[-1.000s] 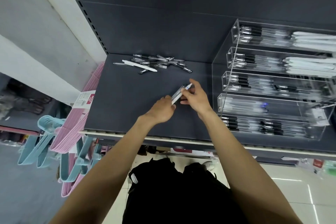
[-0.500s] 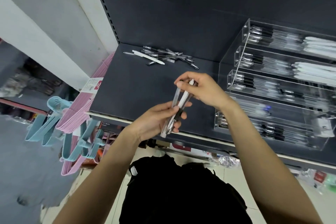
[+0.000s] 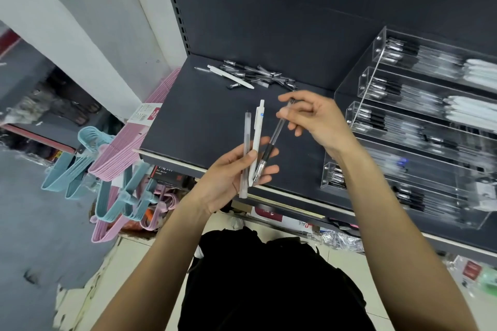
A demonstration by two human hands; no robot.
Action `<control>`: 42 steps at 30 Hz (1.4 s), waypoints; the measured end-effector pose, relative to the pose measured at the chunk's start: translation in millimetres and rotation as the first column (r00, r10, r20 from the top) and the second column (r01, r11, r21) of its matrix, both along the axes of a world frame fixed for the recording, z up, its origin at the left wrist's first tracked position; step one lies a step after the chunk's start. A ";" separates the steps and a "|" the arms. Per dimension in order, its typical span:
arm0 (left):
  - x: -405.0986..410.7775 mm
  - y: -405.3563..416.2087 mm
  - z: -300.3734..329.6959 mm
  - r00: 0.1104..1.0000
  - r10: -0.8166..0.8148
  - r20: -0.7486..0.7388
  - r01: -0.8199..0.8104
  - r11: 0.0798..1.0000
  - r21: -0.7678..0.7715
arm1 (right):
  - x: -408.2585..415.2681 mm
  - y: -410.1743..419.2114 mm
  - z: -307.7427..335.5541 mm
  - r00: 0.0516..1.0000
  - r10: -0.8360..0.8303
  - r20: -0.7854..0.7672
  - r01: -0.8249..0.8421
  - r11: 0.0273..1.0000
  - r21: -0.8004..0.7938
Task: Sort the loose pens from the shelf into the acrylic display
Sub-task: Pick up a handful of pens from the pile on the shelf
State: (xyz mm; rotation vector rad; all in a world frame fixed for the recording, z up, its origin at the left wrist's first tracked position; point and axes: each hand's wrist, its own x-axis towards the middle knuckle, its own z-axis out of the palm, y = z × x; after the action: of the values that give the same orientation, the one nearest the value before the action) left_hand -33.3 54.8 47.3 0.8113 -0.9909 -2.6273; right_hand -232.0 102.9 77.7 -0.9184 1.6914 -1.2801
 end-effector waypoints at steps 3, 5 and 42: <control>1.2 1.7 0.5 1.000 -0.030 0.010 0.030 1.000 -0.009 | 2.3 -0.5 3.9 0.997 0.075 -0.025 -0.074 0.997 0.018; 0.4 3.6 1.3 0.999 -0.048 0.017 0.049 0.999 -0.017 | 6.0 -4.3 6.3 0.991 0.135 -0.026 -0.134 0.990 0.051; -19.6 -7.5 -11.8 0.725 0.686 -0.062 -0.669 0.723 0.175 | 102.1 26.8 -32.5 0.978 -0.163 0.129 0.138 0.973 0.185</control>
State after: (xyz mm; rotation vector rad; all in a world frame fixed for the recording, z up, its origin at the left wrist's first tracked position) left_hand -52.9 47.3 35.4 0.8273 -0.3534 -2.0672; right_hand -129.9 129.7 45.2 -0.5895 1.7537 -1.2413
